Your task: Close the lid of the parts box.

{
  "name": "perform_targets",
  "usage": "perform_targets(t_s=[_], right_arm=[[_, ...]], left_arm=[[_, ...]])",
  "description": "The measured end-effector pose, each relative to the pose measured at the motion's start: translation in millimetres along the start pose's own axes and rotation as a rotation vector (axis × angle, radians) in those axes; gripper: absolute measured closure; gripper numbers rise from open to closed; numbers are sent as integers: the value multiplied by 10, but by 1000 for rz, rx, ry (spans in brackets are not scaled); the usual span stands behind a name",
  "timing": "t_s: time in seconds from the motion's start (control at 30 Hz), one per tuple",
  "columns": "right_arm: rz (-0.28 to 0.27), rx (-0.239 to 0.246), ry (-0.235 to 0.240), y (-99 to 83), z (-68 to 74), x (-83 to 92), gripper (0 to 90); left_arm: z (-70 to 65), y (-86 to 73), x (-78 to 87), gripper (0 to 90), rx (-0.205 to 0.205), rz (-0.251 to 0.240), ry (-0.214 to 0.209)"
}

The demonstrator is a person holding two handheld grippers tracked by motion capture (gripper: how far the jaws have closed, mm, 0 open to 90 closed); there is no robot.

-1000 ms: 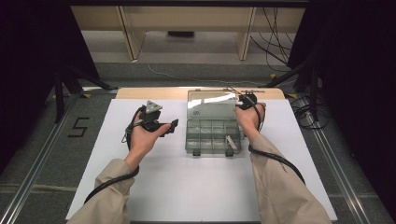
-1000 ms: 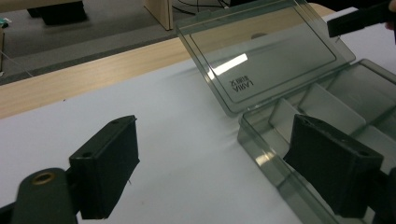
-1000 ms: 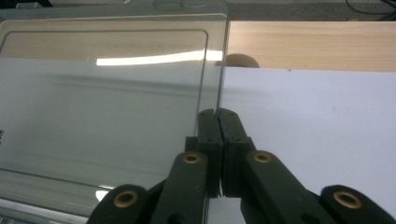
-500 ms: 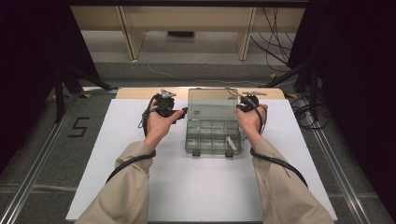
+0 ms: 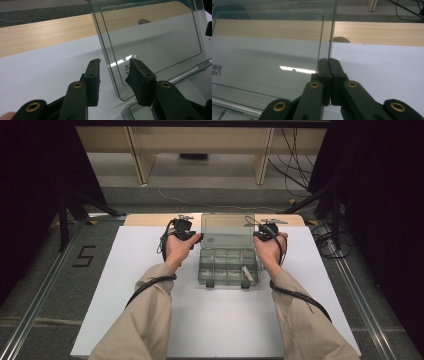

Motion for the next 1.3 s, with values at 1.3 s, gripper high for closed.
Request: perform_targets(t_s=[1.3], right_arm=[[-55,20,37,-16,5,92,897]], left_arm=[[-40,62,-148,865,121,7,66]])
Point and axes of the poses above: each handheld gripper's, and its own axes: x roughly backward along the jaws, y roughly out of its top, z roughly to its left, the point moved 4 cm from there along -x, roughly forward along the jaws, and after that the axes turned 1 degree about -z, right-handed, at the moved point
